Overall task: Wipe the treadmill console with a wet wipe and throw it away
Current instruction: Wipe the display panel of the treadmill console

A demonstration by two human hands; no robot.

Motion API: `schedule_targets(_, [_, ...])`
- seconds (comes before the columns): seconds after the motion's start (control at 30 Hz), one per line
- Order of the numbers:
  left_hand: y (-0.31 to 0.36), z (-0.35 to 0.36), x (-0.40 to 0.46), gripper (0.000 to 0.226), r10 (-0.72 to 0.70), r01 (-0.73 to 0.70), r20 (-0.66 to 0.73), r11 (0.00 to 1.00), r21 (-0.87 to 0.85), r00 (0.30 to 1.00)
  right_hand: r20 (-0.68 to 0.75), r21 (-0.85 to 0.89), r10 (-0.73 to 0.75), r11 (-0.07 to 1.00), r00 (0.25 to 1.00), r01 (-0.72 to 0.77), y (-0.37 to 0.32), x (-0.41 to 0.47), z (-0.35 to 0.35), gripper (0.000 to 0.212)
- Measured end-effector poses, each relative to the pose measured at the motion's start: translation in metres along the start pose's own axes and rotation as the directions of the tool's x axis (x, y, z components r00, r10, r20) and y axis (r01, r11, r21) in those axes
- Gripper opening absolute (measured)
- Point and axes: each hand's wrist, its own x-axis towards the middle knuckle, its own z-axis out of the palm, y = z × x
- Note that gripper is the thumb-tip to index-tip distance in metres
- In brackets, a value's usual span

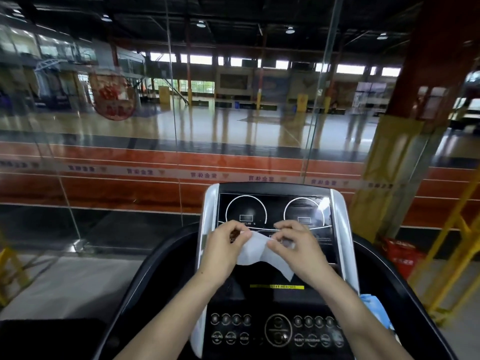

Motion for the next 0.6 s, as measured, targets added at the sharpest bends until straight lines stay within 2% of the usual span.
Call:
schedule_targets(0.07, [-0.006, -0.003, 0.001, 0.015, -0.027, 0.027, 0.013, 0.999, -0.033, 1.0, 0.063, 0.182, 0.057, 0.981, 0.996, -0.068, -0.003, -0.002, 0.004, 0.018])
schedule_targets(0.13, [-0.008, -0.004, 0.002, 0.013, -0.039, 0.039, 0.006, 0.998, -0.04, 0.999, 0.072, 0.288, 0.11, 0.949, 0.991, -0.126, -0.008, -0.003, 0.01, 0.016])
schedule_targets(0.3, [-0.005, -0.002, 0.004, 0.013, -0.02, 0.02, 0.002, 0.999, -0.051, 1.0, -0.128, 0.401, 0.288, 0.89, 0.949, -0.216, -0.009, 0.003, 0.028, 0.017])
schedule_targets(0.43, [-0.008, 0.006, 0.005, 0.006, 0.029, -0.029, 0.008, 1.0, -0.006, 1.0, -0.128, 0.54, 0.412, 0.792, 0.902, -0.285, -0.003, 0.014, 0.042, 0.015])
schedule_targets(0.5, [-0.011, 0.011, 0.005, 0.006, 0.068, -0.069, 0.019, 0.997, 0.027, 0.997, -0.082, 0.646, 0.457, 0.701, 0.886, -0.301, -0.002, 0.018, 0.046, 0.018])
schedule_targets(0.57, [-0.015, 0.016, 0.003, 0.019, 0.148, -0.151, 0.031, 0.982, 0.113, 0.989, -0.004, 0.774, 0.479, 0.558, 0.878, -0.301, -0.005, 0.019, 0.045, 0.021])
schedule_targets(0.6, [-0.016, 0.018, 0.002, 0.027, 0.199, -0.203, 0.044, 0.964, 0.169, 0.979, 0.03, 0.8, 0.46, 0.521, 0.887, -0.297, -0.006, 0.02, 0.044, 0.021])
